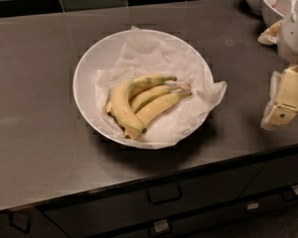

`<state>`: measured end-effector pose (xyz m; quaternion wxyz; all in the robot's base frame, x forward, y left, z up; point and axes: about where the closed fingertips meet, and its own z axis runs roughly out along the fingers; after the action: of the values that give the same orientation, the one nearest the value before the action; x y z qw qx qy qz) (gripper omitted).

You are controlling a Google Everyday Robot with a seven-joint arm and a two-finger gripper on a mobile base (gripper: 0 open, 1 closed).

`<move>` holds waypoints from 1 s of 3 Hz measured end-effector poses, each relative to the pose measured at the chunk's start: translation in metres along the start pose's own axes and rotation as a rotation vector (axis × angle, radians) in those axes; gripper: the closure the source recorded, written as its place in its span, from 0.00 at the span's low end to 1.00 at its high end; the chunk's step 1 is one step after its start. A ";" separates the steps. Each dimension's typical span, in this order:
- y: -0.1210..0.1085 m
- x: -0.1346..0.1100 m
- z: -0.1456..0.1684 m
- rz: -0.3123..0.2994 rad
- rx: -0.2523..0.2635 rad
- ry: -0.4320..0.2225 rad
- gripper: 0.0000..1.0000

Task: Pick banana from white bowl

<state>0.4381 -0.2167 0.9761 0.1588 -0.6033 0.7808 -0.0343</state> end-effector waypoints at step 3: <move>0.007 -0.042 0.010 -0.118 -0.035 -0.045 0.00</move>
Offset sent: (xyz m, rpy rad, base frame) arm 0.0026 0.0260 -0.0043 0.0040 0.0161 0.0813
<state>0.4439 -0.1731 0.9737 0.1635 -0.6518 0.7404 -0.0162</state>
